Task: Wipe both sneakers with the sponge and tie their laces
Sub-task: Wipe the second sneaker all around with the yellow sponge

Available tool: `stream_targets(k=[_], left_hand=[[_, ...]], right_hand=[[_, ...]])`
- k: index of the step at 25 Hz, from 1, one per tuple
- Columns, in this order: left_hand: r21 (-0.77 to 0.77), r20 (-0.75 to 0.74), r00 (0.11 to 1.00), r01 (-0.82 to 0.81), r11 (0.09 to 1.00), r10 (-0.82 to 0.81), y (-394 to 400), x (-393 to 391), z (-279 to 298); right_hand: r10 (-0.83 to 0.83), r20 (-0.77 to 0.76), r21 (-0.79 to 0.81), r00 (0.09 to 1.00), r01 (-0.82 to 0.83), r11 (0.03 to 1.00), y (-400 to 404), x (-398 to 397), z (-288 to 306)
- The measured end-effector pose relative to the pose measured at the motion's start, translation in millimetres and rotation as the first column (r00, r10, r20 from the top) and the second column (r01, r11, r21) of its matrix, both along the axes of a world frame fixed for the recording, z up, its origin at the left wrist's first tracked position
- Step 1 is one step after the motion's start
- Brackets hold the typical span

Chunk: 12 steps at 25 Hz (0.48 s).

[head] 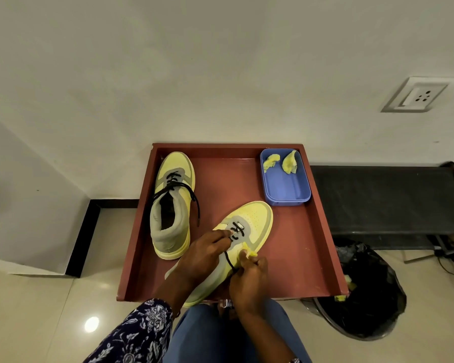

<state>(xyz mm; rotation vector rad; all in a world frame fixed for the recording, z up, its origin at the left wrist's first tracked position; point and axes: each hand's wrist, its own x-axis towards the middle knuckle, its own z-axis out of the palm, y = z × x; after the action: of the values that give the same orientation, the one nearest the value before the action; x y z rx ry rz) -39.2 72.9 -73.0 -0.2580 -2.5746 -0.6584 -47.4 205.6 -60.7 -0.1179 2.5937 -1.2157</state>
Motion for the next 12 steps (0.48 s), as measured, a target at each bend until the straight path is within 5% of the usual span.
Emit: stream_targets(k=[3,12], left_hand=[[-0.01,0.029,1.0,0.0,1.0,0.0,1,0,2],[0.02,0.043,0.999,0.028,0.999,-0.029,0,0,4]], right_hand=[[-0.186,0.031,-0.084,0.982,0.188,0.979,4,-3,0],[-0.339,0.025,-0.116,0.94,0.34,0.933,13,-51,0]])
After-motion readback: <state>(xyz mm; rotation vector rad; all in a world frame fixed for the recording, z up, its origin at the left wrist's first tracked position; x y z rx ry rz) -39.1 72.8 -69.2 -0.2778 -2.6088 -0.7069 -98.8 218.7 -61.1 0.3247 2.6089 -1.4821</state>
